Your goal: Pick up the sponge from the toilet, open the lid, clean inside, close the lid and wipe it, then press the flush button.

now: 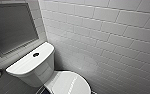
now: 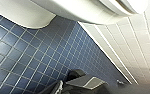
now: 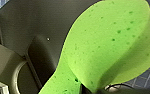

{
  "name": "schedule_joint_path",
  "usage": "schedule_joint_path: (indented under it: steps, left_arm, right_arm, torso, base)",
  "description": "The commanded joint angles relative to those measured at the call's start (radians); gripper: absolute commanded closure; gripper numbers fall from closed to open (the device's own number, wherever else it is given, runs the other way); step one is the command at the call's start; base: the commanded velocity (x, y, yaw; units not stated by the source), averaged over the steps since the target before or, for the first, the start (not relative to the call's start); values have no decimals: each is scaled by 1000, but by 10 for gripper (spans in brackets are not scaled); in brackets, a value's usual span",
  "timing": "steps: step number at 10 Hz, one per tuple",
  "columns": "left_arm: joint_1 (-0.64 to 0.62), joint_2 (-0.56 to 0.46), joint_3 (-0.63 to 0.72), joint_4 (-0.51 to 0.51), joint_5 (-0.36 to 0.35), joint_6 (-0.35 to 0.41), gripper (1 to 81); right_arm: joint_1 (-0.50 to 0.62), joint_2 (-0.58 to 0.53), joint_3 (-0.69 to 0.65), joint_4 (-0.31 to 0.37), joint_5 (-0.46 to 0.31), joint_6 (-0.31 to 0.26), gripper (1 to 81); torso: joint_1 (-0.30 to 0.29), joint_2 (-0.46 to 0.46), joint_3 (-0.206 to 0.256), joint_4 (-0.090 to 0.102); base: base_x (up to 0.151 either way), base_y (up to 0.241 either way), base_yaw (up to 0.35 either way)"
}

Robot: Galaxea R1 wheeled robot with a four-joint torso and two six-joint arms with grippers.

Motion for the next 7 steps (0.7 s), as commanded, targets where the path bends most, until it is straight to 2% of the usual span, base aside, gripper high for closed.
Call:
schedule_joint_path:
  steps: [1, 2, 4, 7]
  left_arm:
    - [-69, -1, 53, -7, 56, 2, 10]
    - [-71, 5, 53, -6, 56, 2, 10]
    - [-71, 15, 53, -6, 56, 2, 10]
    - [-104, 46, 50, -18, 53, 0, 10]
  right_arm:
    - [-10, -28, 4, -8, -75, -2, 811]
    - [-10, -28, 6, -8, -75, -2, 811]
    - [-9, -25, 9, -6, -75, -1, 811]
    - [-9, 3, -11, -11, -75, -1, 811]
  torso:
    - [-1, 1, 0, -58]
    - [17, -28, 0, -12]
    - [29, -48, 0, -26]
    - [30, -48, 0, -26]
  base:
    - [0, 0, 0]
    - [0, 0, 0]
    - [0, 0, 0]
    - [0, 0, 0]
